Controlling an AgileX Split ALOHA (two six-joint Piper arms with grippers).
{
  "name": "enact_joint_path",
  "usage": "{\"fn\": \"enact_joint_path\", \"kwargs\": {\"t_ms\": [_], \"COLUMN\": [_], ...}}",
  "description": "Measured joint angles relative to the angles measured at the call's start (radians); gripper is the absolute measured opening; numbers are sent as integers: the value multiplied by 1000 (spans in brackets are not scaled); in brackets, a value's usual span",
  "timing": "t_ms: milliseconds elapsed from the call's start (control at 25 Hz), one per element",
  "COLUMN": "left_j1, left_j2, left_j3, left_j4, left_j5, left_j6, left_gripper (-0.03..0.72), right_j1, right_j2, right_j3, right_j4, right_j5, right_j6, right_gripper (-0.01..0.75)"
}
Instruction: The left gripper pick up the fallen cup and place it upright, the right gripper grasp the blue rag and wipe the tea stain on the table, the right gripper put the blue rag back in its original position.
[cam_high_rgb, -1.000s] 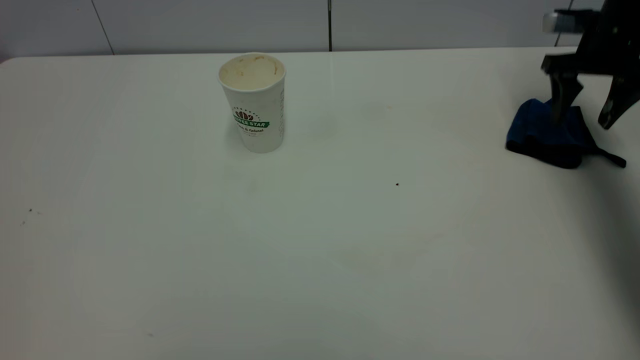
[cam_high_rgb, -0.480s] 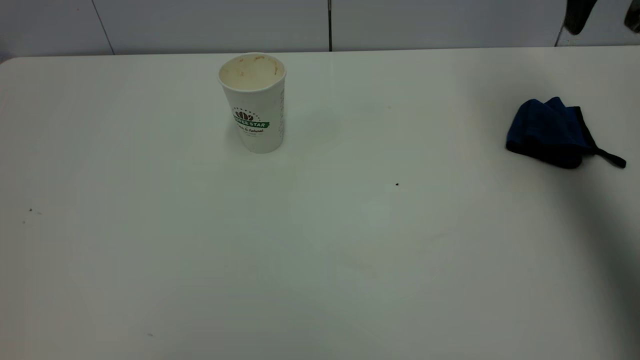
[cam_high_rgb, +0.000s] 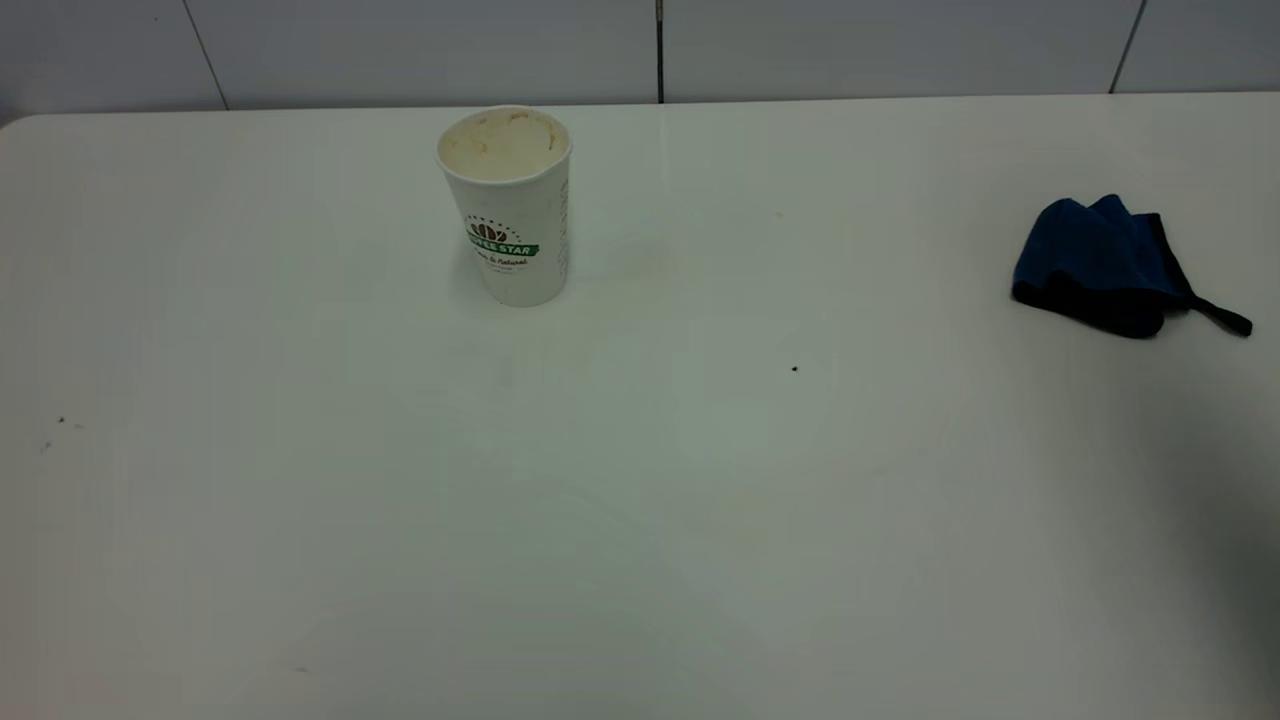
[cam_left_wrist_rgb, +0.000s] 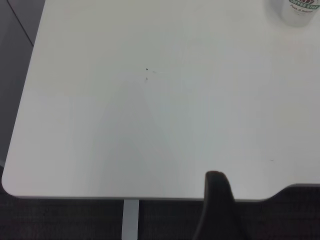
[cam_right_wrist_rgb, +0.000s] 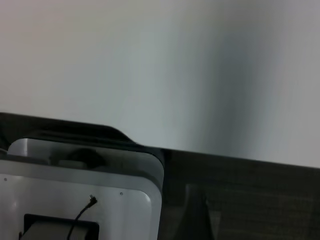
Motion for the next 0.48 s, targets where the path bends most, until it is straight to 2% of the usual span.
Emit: {"fn": "enact_joint_path", "kwargs": {"t_ms": [480], "left_j1": [0], "left_j2": [0], "left_j3": [0], "left_j4": [0], "left_j5": [0], "left_j6": [0], "left_gripper": [538], "right_j1": [0], "right_j2": [-588], "right_j3": [456], "right_j4": [-30], "right_j5": [14], "right_j6": [60], "right_gripper": [669]}}
